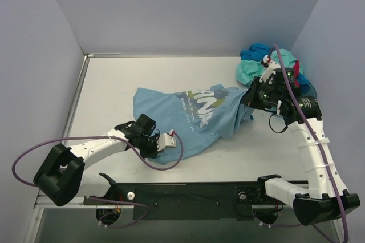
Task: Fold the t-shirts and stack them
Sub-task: Flatten out the tshirt
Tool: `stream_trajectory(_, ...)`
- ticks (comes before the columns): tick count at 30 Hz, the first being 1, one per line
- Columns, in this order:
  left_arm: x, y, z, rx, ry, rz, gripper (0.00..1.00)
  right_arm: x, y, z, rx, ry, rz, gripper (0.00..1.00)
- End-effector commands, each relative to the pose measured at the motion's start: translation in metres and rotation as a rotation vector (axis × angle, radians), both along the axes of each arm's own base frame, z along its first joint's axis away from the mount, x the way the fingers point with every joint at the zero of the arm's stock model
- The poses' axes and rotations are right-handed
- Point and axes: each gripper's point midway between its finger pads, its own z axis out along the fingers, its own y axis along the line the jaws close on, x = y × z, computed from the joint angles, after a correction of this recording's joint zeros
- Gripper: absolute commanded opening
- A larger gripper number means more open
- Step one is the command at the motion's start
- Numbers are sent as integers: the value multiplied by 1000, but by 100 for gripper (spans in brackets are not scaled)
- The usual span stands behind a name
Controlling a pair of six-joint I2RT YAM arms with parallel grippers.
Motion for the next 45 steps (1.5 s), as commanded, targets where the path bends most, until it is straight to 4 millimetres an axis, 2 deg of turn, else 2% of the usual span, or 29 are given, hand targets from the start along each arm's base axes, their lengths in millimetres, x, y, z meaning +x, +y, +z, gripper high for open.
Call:
stream_trajectory(1,21,-17,22,-70,-53,28,0,2,-11,29,-3,-80,-26,0)
stream_trajectory(3,54,-4,41,-35,-157,90,0,5,-14,45,4,-112,-31,0)
stream_trajectory(4,81,-1,65,-30,-248,112,0,7,-18,64,14,-159,-38,0)
stream_trajectory(5,101,17,77,-14,-277,180,0,11,-22,73,15,-177,-49,0)
stream_trajectory(6,132,20,112,-21,-378,209,0,11,-23,97,26,-236,-49,0)
stream_trajectory(7,151,45,126,20,-415,285,0,17,-30,105,25,-253,-70,0)
stream_trajectory(8,182,60,169,10,-527,332,0,17,-32,131,33,-315,-74,0)
stream_trajectory(9,194,73,190,25,-572,367,0,21,-40,140,36,-331,-101,0)
stream_trajectory(10,213,88,229,21,-664,400,0,22,-47,163,41,-385,-121,0)
stream_trajectory(11,220,98,250,33,-706,420,0,20,-53,186,48,-440,-139,0)
stream_trajectory(12,229,112,283,40,-789,439,0,22,-58,191,50,-451,-149,0)
stream_trajectory(14,230,131,321,95,-900,423,0,20,-65,206,56,-485,-167,0)
stream_trajectory(17,219,144,337,174,-954,380,0,17,-73,205,72,-478,-194,0)
stream_trajectory(20,203,151,345,180,-962,382,0,10,-67,202,101,-468,-178,0)
stream_trajectory(24,188,154,330,113,-890,374,0,5,-56,191,140,-432,-128,0)
stream_trajectory(26,179,151,299,99,-805,322,0,7,-59,173,131,-393,-144,0)
stream_trajectory(27,174,150,273,106,-749,293,0,11,-62,160,127,-361,-166,0)
stream_trajectory(28,171,143,261,79,-723,262,0,15,-63,143,143,-315,-179,0)
stream_trajectory(29,163,136,236,72,-666,217,0,18,-61,138,153,-304,-173,0)
stream_trajectory(30,153,123,222,34,-612,164,0,22,-58,117,181,-245,-174,0)
stream_trajectory(31,140,107,198,21,-555,79,0,25,-56,108,193,-235,-173,0)
stream_trajectory(32,127,92,183,-14,-499,24,0,27,-52,85,220,-173,-171,0)
stream_trajectory(33,110,73,165,-31,-452,-66,0,30,-53,80,223,-168,-175,0)
stream_trajectory(34,91,62,144,-46,-381,-128,4,31,-54,61,226,-121,-197,0)
stream_trajectory(35,77,45,135,-68,-354,-196,19,33,-56,52,220,-104,-208,0)
stream_trajectory(36,71,36,124,-100,-328,-207,27,34,-59,35,208,-70,-221,0)
stream_trajectory(38,73,19,116,-166,-292,-138,41,36,-64,10,179,-22,-236,0)
stream_trajectory(42,78,13,100,-186,-165,32,45,36,-70,-24,149,63,-254,0)
stream_trajectory(45,63,9,91,-148,-136,27,44,36,-70,-30,144,76,-250,0)
